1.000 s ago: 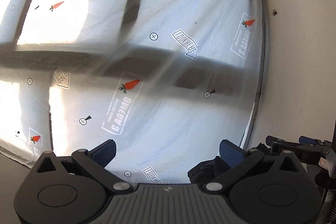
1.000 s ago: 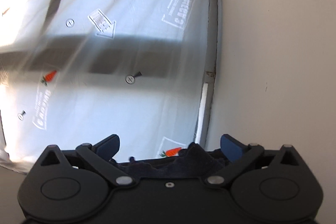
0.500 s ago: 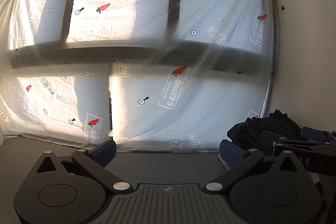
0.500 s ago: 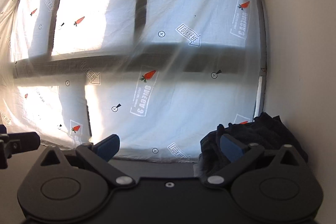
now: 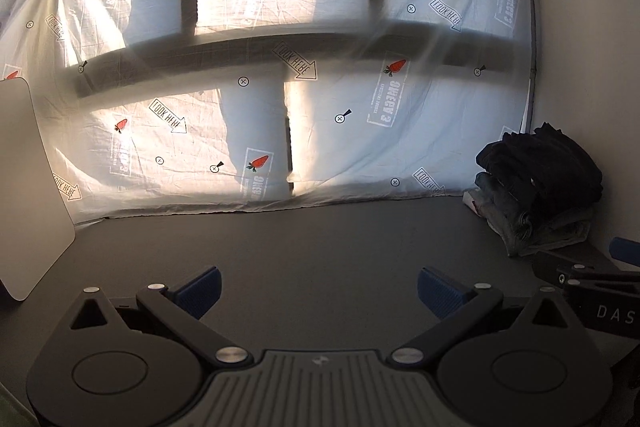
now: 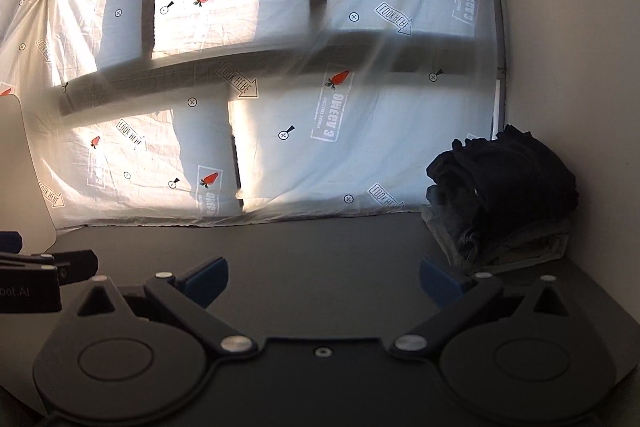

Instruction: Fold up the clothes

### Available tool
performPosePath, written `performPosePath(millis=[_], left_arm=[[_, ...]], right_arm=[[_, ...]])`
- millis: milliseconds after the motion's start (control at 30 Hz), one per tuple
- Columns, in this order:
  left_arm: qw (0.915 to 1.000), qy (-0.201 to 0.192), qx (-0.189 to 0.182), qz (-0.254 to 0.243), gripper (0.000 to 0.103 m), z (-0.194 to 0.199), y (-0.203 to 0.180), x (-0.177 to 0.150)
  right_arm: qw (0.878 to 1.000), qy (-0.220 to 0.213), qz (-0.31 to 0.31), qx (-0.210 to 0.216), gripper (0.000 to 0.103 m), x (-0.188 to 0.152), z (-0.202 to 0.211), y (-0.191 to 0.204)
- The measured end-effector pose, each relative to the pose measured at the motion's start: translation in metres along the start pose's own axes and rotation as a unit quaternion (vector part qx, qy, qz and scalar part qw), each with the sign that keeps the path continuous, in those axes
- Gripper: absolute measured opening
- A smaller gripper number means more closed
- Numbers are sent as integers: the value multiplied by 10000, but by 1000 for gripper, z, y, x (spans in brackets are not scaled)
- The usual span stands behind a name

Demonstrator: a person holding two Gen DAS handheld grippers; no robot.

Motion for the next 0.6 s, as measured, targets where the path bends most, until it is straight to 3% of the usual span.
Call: performPosePath(millis=[233,600], left_arm=[[9998,156,-126,-28,103,29,19,-27],[9996,191,-183,90,103,46,28,-39]], right_arm=[[9991,346,174,-156,103,-21,39,29],[9988,317,253,-276,103,-28,70,34]])
Point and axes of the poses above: each gripper's, at about its wrist camera, not at the fingertips, and z roughly against the way its jaws point, y to its left, x to its top, the point moved 2 cm from there along -z, roughly the way its jaws point, and after that the axes turned 9 degrees about z, right-handed, at the moved point
